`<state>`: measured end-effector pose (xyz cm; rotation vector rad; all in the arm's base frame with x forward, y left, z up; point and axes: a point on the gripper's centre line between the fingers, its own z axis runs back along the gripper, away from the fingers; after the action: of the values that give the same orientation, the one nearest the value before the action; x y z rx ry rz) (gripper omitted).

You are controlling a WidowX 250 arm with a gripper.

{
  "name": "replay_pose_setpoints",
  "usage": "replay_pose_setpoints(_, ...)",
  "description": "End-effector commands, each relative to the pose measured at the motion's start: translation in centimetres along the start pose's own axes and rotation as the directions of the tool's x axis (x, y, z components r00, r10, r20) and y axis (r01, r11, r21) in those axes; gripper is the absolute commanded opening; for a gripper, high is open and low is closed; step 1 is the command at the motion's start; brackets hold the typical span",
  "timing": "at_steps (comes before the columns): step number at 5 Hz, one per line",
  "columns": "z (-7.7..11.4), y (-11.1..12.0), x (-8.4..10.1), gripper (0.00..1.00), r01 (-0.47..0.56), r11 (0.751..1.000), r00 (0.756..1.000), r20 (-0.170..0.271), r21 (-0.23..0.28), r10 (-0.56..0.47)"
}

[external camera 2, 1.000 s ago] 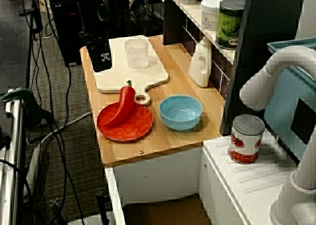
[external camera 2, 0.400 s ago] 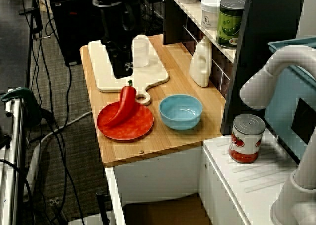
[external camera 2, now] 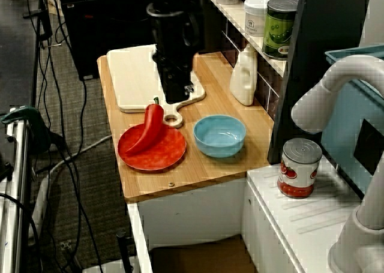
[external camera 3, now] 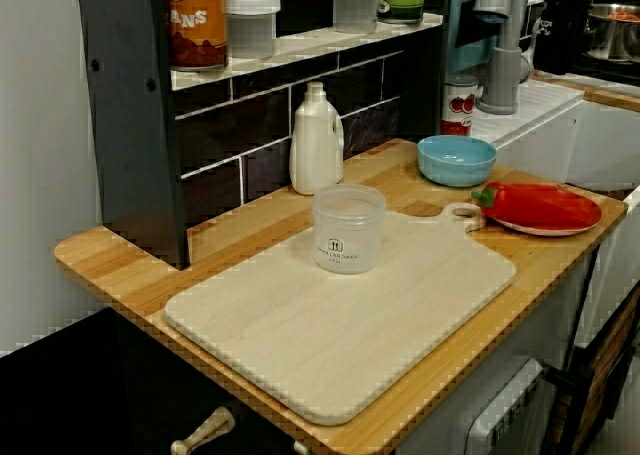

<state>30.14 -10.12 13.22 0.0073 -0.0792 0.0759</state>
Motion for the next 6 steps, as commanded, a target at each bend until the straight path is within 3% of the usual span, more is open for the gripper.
replay_pose_setpoints(1,0.6,0.1,2.3,0.0,-0.016,1.0,0.998,0.066,0.006,0.016)
replay_pose_setpoints(3,-0.4,0.0,2.4,0.0,-0.086,0.996,0.985,0.151,0.024,0.081)
replay_pose_setpoints(4,-0.7,-0.2,2.4,0.0,-0.102,0.995,0.981,0.168,0.022,0.097)
replay_pose_setpoints(6,-1.4,-1.0,2.5,0.0,-0.069,0.997,0.987,0.145,0.038,0.063)
